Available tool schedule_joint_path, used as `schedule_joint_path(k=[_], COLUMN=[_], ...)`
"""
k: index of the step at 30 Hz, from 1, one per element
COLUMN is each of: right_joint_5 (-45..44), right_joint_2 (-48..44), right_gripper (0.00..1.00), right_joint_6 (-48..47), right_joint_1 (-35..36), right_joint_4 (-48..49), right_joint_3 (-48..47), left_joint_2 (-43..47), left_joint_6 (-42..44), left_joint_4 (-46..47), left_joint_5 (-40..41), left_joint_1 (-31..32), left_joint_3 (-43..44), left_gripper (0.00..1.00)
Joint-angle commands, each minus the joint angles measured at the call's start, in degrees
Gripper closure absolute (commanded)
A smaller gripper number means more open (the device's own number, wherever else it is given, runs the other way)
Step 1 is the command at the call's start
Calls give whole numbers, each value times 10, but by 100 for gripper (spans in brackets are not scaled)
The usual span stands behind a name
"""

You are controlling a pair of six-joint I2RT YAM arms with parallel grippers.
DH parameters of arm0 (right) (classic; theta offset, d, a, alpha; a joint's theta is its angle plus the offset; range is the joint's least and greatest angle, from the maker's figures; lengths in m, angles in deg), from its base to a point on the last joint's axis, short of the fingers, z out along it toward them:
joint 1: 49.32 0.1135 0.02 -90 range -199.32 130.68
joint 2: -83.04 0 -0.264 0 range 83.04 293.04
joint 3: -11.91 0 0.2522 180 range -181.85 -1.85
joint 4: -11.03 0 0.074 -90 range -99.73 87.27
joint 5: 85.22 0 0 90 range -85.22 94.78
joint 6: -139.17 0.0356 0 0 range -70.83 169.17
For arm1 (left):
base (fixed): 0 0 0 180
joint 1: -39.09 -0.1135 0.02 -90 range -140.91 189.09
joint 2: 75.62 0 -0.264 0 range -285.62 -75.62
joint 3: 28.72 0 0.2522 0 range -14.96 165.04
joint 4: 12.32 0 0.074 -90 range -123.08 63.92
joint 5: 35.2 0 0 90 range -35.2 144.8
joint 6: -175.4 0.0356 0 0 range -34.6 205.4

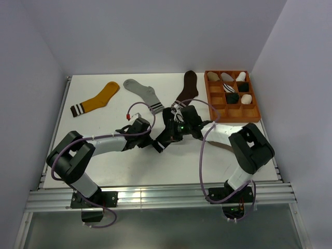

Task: Roll the socks
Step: Roll the sock at the center of the board.

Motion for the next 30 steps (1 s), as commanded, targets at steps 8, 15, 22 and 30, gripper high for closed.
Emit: schedule_joint_path(k=[8, 15, 22, 30], right_joint_5=[62, 24, -34, -125], right_joint_2=[76, 112, 98, 51], right_gripper=[85, 89, 90, 82], right_joint_6=[2, -22, -52, -125], right_joint_1=[35, 33, 25, 42], right_joint_4=[88, 64, 40, -26], right_joint_3=[-29, -23, -5, -16], left_joint_2=[-16, -16, -14, -14], left_joint_6=[6, 6, 8, 7], left_joint_4=[-73, -72, -75, -75], left_joint_5=[31, 29, 29, 23], left_joint_1=[4, 4, 3, 4], left_joint_3=[-2, -2, -2, 1], left_gripper=[79, 79, 79, 79])
